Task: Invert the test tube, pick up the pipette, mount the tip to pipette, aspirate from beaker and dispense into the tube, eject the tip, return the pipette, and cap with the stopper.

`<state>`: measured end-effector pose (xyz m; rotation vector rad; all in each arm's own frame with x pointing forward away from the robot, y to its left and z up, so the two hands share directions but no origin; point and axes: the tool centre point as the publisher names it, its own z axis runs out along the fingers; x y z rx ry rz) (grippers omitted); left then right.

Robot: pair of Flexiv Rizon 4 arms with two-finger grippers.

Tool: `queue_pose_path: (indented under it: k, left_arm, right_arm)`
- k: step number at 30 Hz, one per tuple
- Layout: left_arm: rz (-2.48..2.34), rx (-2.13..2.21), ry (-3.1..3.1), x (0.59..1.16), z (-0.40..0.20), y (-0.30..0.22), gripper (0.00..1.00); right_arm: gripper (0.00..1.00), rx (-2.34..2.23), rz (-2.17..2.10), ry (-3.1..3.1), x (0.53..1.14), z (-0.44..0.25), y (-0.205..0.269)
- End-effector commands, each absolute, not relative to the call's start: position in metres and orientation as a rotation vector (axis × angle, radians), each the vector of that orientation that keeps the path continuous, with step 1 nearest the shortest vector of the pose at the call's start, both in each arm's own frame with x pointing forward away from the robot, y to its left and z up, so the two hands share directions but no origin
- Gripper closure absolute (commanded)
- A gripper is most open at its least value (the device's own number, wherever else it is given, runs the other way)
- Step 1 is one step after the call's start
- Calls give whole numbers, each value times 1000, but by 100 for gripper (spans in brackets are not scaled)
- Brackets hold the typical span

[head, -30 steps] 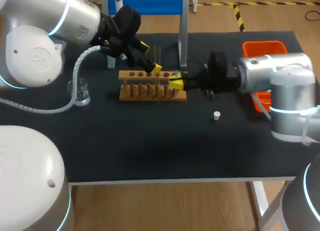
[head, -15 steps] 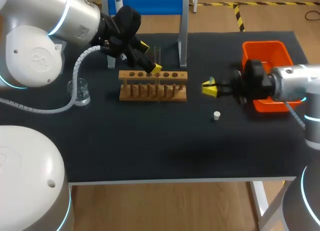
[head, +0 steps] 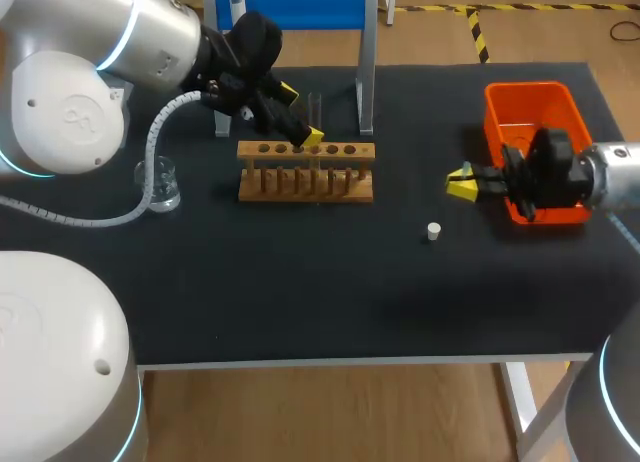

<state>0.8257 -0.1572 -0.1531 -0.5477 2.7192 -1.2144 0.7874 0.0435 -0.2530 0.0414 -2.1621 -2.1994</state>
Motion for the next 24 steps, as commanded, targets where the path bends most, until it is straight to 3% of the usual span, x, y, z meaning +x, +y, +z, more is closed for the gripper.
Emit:
queue_pose_path:
  k: [1, 24]
  left_arm:
    - [-1210, -550, 2724, 826, -152, -157, 0]
    - [-1210, -550, 2724, 826, -152, -157, 0]
  right_arm:
    - [100, 26, -2194, -2166, 782, -257, 36]
    - [100, -7, -2190, -2156, 778, -262, 32]
